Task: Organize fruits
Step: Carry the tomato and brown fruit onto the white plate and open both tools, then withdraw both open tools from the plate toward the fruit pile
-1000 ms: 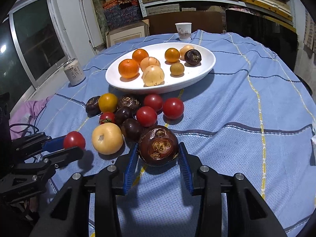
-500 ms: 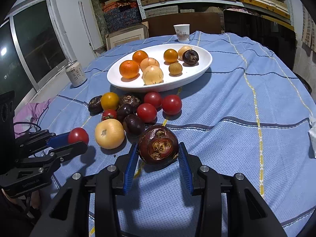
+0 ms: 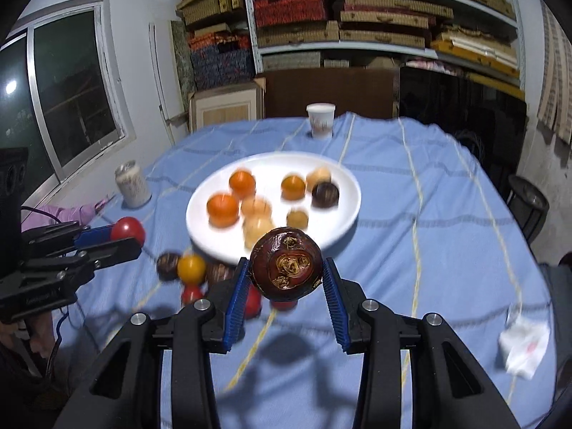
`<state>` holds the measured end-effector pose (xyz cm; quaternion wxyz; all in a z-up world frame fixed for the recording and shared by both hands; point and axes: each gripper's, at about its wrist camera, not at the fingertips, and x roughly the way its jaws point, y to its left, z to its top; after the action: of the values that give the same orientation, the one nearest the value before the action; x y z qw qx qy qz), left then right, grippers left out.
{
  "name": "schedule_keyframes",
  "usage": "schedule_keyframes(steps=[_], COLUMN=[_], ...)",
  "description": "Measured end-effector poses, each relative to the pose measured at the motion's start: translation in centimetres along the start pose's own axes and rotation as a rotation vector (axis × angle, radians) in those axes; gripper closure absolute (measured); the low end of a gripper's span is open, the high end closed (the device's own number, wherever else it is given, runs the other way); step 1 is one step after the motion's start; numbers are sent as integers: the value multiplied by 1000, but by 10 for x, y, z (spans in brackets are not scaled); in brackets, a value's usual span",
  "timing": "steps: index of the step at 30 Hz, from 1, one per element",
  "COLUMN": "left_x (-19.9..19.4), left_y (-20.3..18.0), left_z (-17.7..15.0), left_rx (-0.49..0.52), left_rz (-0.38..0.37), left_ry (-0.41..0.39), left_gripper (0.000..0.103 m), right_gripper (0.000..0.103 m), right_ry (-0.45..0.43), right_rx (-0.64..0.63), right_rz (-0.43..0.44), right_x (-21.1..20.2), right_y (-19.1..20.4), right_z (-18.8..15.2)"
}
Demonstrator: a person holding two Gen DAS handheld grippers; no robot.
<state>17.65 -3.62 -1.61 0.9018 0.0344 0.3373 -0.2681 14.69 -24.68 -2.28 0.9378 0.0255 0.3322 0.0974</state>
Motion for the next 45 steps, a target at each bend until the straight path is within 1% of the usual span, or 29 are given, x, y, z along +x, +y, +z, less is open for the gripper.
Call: schedule_keyframes(steps=[3, 7, 10, 13, 15, 17, 18, 20, 23, 25, 26, 27, 28, 30, 32, 33, 36, 38, 40, 42, 43, 45], left_x=[20, 61, 98, 127, 143, 152, 153, 145, 123, 102, 88, 78, 64, 48, 37, 36, 35, 36, 36, 37, 38, 39], left_y=[7, 15, 24, 33, 38, 42, 45, 49, 54, 55, 54, 51, 48, 45, 40, 38, 33, 36, 42, 45, 46, 47], left_z=[29, 63, 77, 83, 84, 84, 84, 84, 81, 74, 66, 60, 48, 29, 3, -7, -39, -53, -60, -62, -62, -60], left_rx=[-4, -8, -23, -20, -21, -29, -37, -64, -98, -120, -113, -105, -89, -68, -42, -30, 18, 11, -24, -34, -41, -43], left_rz=[2, 12, 27, 61, 71, 74, 82, 89, 87, 65, 69, 74, 76, 87, 99, 103, 149, 168, 182, 204, 210, 221], left_ry=[-4, 17, 54, 86, 102, 120, 118, 82, 47, 23, 15, 7, 0, -10, 18, 34, 74, 90, 95, 102, 106, 105], left_gripper=[75, 75, 74, 74, 74, 63, 50, 39, 38, 38, 38, 33, 30, 27, 27, 27, 27, 27, 27, 27, 29, 29], right_gripper=[62, 62, 62, 61, 61, 56, 50, 48, 48, 48, 48, 46, 41, 38, 38, 38, 38, 38, 38, 38, 38, 38], right_ry=[-4, 19, 51, 78, 97, 108, 105, 87, 68, 55, 50, 45, 42, 39, 57, 64, 88, 98, 113, 127, 134, 116], right_rx=[-17, -21, -21, -15, -2, 10, 11, 9, 4, 19, 25, 30, 33, 35, 48, 57, 96, 119, 127, 126, 121, 127], right_rz=[-10, -19, -34, -53, -59, -57, -63, -67, -70, -59, -48, -37, -23, -7, 15, 25, 64, 85, 106, 116, 116, 124], right_x=[16, 55, 88, 115, 131, 140, 141, 138, 123, 105, 96, 87, 76, 60, 49, 46, 38, 35, 36, 38, 38, 35], right_y=[-4, -10, -15, -19, -23, -24, -24, -23, -20, -20, -19, -19, -17, -13, -9, -8, -2, 3, 10, 14, 16, 15], right_z=[24, 47, 57, 62, 65, 66, 66, 65, 61, 54, 50, 44, 36, 19, -2, -8, -35, -51, -66, -75, -77, -77])
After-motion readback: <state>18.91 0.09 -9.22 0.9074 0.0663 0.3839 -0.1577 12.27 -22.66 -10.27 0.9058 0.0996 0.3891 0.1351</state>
